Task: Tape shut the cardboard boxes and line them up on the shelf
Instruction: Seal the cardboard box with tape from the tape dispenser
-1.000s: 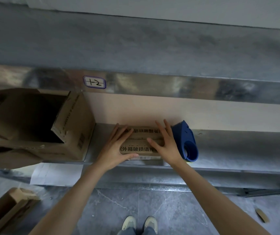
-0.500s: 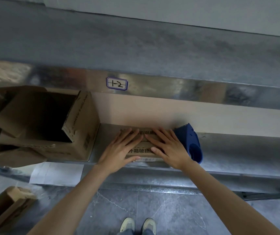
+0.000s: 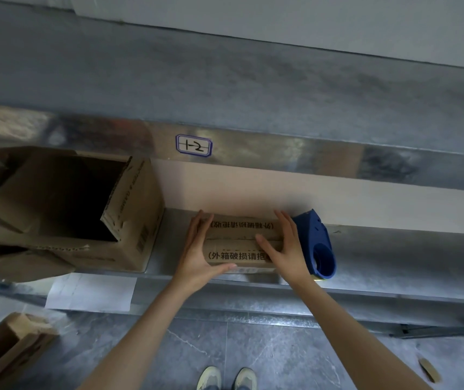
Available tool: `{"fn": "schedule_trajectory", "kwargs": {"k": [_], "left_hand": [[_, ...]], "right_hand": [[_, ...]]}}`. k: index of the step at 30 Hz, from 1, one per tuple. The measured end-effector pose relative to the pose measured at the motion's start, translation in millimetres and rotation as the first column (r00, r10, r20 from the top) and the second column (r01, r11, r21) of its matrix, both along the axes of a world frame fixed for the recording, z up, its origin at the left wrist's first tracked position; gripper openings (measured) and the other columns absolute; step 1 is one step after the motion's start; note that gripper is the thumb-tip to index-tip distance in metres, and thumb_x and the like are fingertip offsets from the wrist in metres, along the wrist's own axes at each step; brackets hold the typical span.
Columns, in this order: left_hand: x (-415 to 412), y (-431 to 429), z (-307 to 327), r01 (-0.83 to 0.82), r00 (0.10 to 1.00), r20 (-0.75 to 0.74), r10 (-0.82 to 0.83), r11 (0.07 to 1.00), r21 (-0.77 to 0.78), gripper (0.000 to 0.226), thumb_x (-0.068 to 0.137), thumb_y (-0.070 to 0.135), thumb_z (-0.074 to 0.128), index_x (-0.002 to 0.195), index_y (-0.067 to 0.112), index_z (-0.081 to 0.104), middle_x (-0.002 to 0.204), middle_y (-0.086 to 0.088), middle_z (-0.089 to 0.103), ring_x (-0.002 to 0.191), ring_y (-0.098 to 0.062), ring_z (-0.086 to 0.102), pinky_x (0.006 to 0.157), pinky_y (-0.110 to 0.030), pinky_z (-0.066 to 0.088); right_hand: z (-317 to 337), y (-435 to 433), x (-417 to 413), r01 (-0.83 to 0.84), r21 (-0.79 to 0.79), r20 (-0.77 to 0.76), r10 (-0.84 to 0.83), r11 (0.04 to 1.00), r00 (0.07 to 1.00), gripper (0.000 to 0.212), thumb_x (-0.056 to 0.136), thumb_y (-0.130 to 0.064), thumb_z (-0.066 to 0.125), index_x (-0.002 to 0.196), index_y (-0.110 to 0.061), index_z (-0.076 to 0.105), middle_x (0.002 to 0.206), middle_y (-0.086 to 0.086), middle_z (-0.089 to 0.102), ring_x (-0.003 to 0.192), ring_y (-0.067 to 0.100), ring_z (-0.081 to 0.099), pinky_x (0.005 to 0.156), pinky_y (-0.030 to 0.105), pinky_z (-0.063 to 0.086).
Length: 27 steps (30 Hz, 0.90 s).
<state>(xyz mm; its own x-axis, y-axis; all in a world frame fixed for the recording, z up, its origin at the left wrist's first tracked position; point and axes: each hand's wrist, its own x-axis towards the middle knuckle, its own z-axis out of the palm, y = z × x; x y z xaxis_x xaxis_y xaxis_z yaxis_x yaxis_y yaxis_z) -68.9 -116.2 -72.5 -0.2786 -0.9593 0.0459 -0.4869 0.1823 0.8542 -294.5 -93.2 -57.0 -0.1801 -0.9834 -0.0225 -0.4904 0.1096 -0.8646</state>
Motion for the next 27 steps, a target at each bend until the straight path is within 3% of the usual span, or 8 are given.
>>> {"fn": "schedule_trajectory", "kwargs": {"k": [3, 6, 9, 12, 14, 18, 22, 27], "left_hand": [[11.2, -3.2, -2.2, 0.029, 1.000, 0.005, -0.030, 0.999, 0.038, 0.123, 0.060, 0.042, 0.092, 0.155, 0.039, 0.014, 0.160, 0.025, -0.013, 0.145, 0.010, -0.005, 0.115, -0.019, 0.011], [19.2, -3.4, -4.2, 0.022, 1.000, -0.014, -0.021, 0.994, 0.109, 0.124, 0.061, 0.044, 0.091, 0.154, 0.045, 0.008, 0.159, 0.027, -0.001, 0.141, 0.016, 0.003, 0.115, -0.020, 0.014], [20.1, -2.7, -5.4, 0.032, 0.999, -0.046, -0.025, 0.986, 0.163, 0.126, 0.063, 0.042, 0.091, 0.155, 0.045, 0.005, 0.156, 0.025, 0.014, 0.138, 0.011, 0.015, 0.112, -0.018, 0.020], [20.2, -5.0, -3.5, 0.016, 0.998, -0.061, -0.006, 0.988, 0.155, 0.128, 0.059, 0.037, 0.094, 0.154, 0.042, 0.008, 0.149, 0.026, 0.022, 0.132, 0.015, 0.022, 0.102, -0.005, 0.021], [22.2, -6.2, -1.1, 0.020, 0.997, -0.070, -0.010, 0.990, 0.142, 0.125, 0.059, 0.033, 0.094, 0.153, 0.042, 0.012, 0.150, 0.022, 0.027, 0.132, 0.011, 0.026, 0.102, -0.005, 0.023], [33.7, -7.9, 4.4, -0.016, 0.997, -0.069, 0.024, 0.993, 0.115, 0.112, 0.068, 0.023, 0.090, 0.155, 0.031, 0.021, 0.156, 0.010, 0.032, 0.141, -0.005, 0.032, 0.116, -0.028, 0.030], [43.5, -8.9, 10.8, -0.027, 0.999, -0.043, 0.031, 0.996, 0.090, 0.098, 0.072, 0.022, 0.087, 0.152, 0.031, 0.031, 0.150, 0.011, 0.040, 0.136, -0.005, 0.038, 0.110, -0.025, 0.032], [38.5, -3.8, 14.8, -0.061, 0.998, 0.015, 0.061, 0.998, 0.028, 0.084, 0.072, 0.022, 0.087, 0.145, 0.022, 0.044, 0.146, 0.004, 0.045, 0.135, -0.014, 0.041, 0.115, -0.039, 0.035]], "right_hand": [[0.9, 2.7, -9.3, -0.007, 0.048, 0.062, 0.004, 0.999, 0.998, 0.093, 0.076, -0.064, 0.067, 0.152, -0.037, 0.019, 0.155, -0.011, 0.021, 0.142, 0.010, 0.026, 0.115, 0.037, 0.031], [-2.7, 14.1, -14.7, -0.051, 0.081, 0.072, 0.045, 0.995, 0.996, 0.108, 0.069, -0.067, 0.074, 0.153, -0.036, 0.015, 0.153, -0.012, 0.030, 0.138, 0.003, 0.032, 0.115, 0.038, 0.034], [-6.5, 22.1, -9.6, -0.121, 0.093, 0.053, 0.117, 0.988, 0.992, 0.118, 0.065, -0.056, 0.082, 0.154, -0.034, 0.007, 0.149, -0.011, 0.036, 0.134, -0.002, 0.035, 0.112, 0.028, 0.037], [-0.9, 21.6, -5.3, -0.104, 0.085, 0.082, 0.097, 0.991, 0.992, 0.121, 0.061, -0.053, 0.085, 0.149, -0.047, 0.002, 0.145, -0.015, 0.039, 0.130, -0.012, 0.036, 0.100, 0.007, 0.036], [1.3, 22.6, -4.1, -0.094, 0.072, 0.055, 0.090, 0.993, 0.994, 0.121, 0.060, -0.055, 0.084, 0.149, -0.044, 0.004, 0.146, -0.013, 0.039, 0.131, -0.007, 0.036, 0.104, 0.012, 0.036], [5.3, 24.8, -2.8, -0.123, 0.061, -0.037, 0.126, 0.990, 0.991, 0.126, 0.055, -0.058, 0.082, 0.153, -0.030, 0.008, 0.149, -0.009, 0.033, 0.135, 0.004, 0.033, 0.112, 0.030, 0.034], [12.5, 19.9, -1.8, -0.132, 0.096, -0.120, 0.143, 0.987, 0.982, 0.129, 0.055, -0.057, 0.082, 0.155, -0.026, 0.007, 0.157, -0.002, 0.019, 0.144, 0.013, 0.023, 0.117, 0.039, 0.029], [17.8, 12.0, -3.6, -0.167, 0.122, -0.187, 0.188, 0.978, 0.964, 0.115, 0.065, -0.043, 0.087, 0.154, -0.027, 0.016, 0.158, 0.001, 0.018, 0.142, 0.018, 0.026, 0.116, 0.043, 0.031]]}}
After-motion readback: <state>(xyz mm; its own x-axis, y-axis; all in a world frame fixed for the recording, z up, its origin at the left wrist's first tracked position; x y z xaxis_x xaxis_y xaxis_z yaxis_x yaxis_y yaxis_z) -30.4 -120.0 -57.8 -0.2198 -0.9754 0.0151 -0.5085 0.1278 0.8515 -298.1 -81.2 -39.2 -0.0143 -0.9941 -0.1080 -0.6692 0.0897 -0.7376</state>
